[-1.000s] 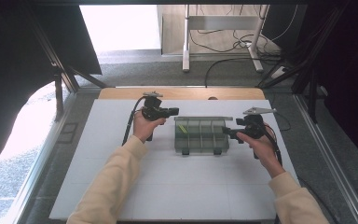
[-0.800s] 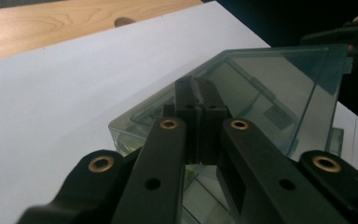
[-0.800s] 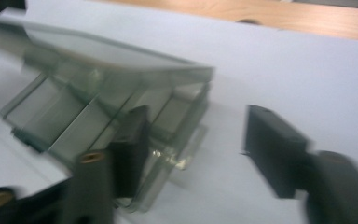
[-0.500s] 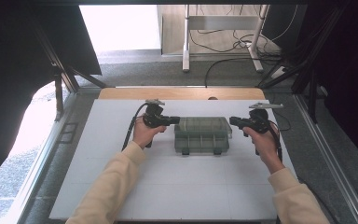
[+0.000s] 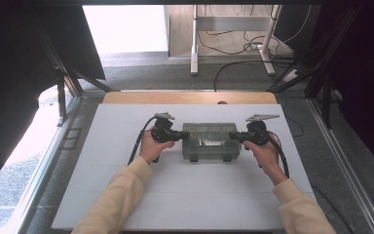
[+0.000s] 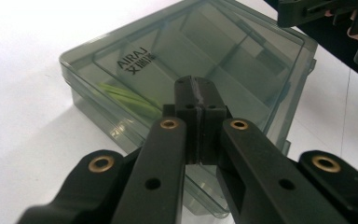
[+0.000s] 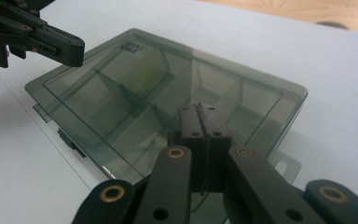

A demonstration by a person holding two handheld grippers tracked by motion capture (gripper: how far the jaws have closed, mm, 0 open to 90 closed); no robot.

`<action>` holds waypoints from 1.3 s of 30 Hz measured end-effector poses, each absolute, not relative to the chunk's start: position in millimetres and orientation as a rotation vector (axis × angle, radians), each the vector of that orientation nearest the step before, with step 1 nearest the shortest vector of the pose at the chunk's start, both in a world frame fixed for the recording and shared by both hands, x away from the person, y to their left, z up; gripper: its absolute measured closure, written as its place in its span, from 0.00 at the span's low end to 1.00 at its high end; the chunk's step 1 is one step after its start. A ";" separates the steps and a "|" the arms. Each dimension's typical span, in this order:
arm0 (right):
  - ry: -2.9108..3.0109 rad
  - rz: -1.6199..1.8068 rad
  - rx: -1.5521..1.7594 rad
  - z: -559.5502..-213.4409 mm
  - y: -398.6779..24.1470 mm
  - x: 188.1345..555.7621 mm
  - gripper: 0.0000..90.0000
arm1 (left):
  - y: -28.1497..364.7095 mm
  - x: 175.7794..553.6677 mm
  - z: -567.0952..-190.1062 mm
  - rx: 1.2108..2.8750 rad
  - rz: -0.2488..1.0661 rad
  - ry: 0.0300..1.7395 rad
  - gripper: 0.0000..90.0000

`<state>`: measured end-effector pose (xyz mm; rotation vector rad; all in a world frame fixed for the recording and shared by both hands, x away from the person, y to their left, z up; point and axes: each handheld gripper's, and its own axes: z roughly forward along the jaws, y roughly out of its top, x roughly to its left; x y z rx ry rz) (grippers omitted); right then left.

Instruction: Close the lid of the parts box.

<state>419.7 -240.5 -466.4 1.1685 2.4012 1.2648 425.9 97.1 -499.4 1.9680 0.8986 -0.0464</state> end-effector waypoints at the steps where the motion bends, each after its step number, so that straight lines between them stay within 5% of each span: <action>1: 2.404 1.264 1.171 -468.6 -240.2 419.6 1.00 | 96.4 425.2 -500.2 1.974 -0.046 0.895 1.00; 27: 2.398 1.294 1.143 -484.3 -237.9 411.1 1.00 | 92.8 414.4 -500.3 1.961 0.023 0.889 1.00; 39: 2.343 1.364 1.033 -469.7 -246.7 373.7 1.00 | 126.4 368.6 -479.2 1.930 0.135 0.889 1.00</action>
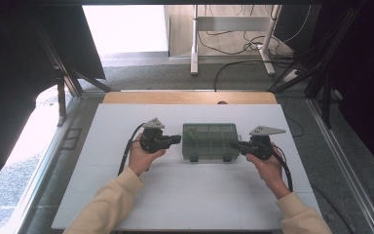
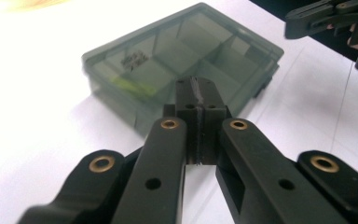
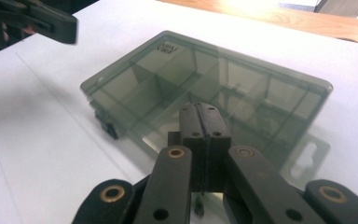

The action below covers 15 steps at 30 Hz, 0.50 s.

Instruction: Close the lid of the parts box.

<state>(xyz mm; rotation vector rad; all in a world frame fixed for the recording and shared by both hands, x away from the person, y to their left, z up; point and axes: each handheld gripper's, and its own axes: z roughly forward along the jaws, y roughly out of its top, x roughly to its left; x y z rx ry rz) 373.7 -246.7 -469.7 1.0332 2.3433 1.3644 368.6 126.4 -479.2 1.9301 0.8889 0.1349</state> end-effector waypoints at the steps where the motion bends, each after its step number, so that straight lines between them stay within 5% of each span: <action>1: 2.340 1.352 1.022 -469.5 -249.1 368.9 1.00 | 131.8 363.4 -479.2 1.935 0.149 0.890 1.00; 15: 2.356 1.309 0.958 -477.7 -275.6 311.9 0.99 | 204.4 284.8 -497.9 1.908 0.279 1.051 1.00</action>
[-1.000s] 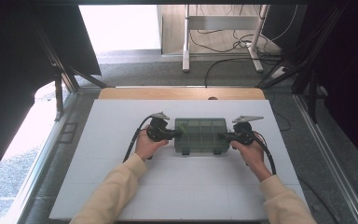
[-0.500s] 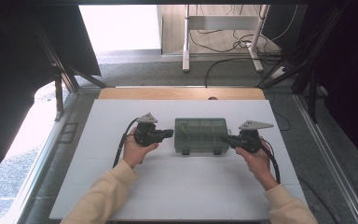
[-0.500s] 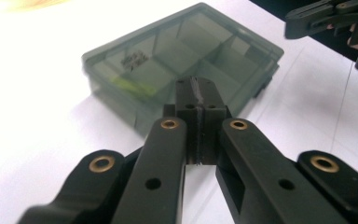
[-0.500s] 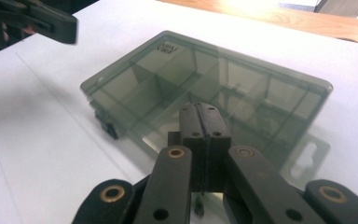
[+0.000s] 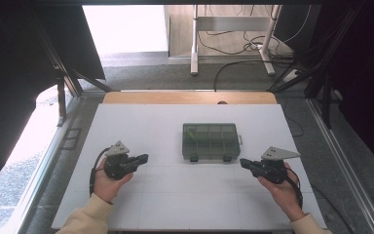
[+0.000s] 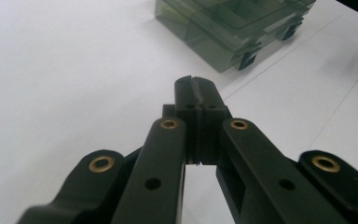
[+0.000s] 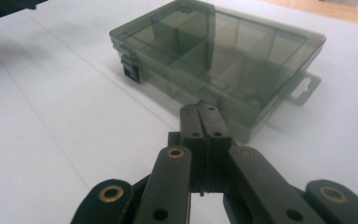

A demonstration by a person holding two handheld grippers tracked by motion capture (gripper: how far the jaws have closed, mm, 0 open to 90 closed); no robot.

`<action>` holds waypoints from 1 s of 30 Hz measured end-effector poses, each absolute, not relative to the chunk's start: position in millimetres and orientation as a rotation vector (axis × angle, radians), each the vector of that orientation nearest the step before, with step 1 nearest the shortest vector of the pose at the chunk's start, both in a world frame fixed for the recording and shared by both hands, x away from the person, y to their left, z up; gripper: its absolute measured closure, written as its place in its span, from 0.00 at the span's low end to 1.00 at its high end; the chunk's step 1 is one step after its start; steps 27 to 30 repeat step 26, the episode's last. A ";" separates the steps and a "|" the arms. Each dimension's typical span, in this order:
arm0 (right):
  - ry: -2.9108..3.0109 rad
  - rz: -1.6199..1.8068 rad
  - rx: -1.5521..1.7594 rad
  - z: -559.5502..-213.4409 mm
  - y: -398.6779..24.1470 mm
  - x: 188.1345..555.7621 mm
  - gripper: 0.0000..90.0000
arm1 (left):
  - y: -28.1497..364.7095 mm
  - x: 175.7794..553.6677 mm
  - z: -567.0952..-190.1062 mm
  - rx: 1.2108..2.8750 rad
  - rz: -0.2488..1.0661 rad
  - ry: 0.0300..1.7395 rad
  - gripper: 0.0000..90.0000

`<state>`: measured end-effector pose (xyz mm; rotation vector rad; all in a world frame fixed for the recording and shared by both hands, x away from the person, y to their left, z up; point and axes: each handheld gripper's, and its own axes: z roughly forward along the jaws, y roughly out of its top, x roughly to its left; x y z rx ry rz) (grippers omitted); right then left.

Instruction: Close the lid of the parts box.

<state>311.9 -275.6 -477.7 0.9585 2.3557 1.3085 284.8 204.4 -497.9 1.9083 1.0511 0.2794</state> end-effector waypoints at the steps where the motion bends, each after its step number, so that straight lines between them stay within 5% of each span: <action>1: 2.361 1.306 0.966 -479.0 -277.1 310.7 0.98 | 206.7 280.3 -498.0 1.907 0.298 1.058 1.00; 4: 2.362 1.315 1.002 -484.2 -280.4 308.6 0.80 | 211.1 269.2 -502.1 1.905 0.360 1.061 0.88; 8: 2.326 1.289 1.043 -490.6 -280.6 307.3 0.46 | 214.1 263.3 -510.7 1.929 0.373 1.082 0.44; 12: 2.322 1.267 1.049 -492.2 -279.7 308.1 0.35 | 216.5 261.4 -516.8 1.940 0.399 1.123 0.23; 30: 2.326 1.252 1.034 -497.8 -279.6 311.4 0.25 | 220.2 261.0 -516.9 1.908 0.401 1.132 0.19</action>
